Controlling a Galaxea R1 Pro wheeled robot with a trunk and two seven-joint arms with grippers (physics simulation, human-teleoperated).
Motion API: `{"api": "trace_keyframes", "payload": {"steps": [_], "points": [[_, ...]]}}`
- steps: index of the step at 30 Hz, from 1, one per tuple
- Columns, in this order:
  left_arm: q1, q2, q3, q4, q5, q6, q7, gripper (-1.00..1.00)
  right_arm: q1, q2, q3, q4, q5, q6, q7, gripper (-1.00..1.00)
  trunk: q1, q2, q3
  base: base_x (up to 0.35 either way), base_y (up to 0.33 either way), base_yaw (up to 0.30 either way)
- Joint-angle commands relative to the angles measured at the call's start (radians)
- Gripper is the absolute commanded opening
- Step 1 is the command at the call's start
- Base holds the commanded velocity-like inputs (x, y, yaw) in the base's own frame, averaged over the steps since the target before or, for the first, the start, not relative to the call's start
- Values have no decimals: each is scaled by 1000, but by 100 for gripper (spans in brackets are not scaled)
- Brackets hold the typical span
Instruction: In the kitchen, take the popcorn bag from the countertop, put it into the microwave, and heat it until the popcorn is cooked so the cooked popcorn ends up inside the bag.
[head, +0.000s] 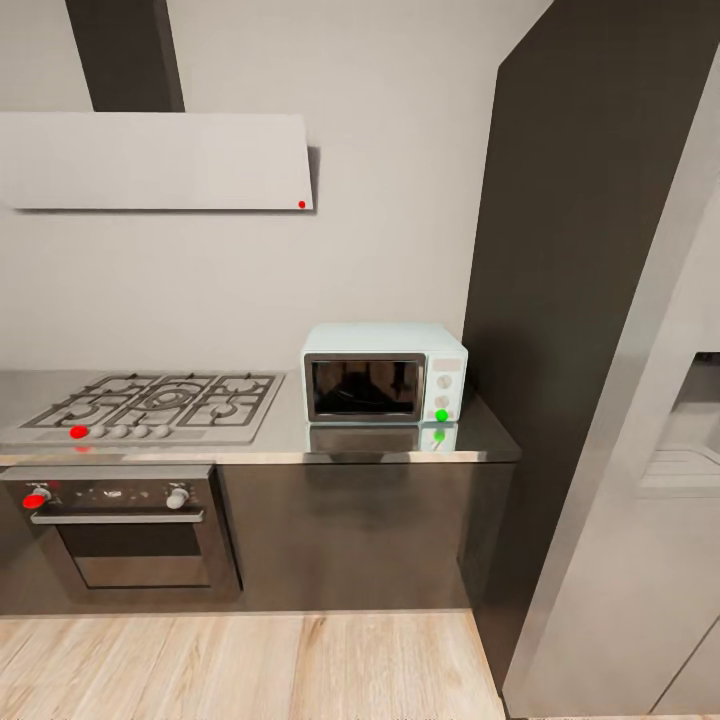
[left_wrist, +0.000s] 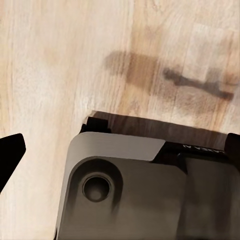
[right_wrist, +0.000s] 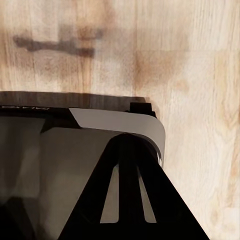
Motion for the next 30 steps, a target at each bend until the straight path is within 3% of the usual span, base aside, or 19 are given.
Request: {"api": "trace_keyframes", "payload": {"steps": [1,30], "points": [[-1,0,-8,1,10,-3,-4,100,-1,-1,-9,3,8,-5,2,-100,0,-1,-1,0,0,0],[-1,0,-8,1,10,-3,-4,100,-1,-1,-9,3,8,-5,2,-100,0,-1,-1,0,0,0]]}}
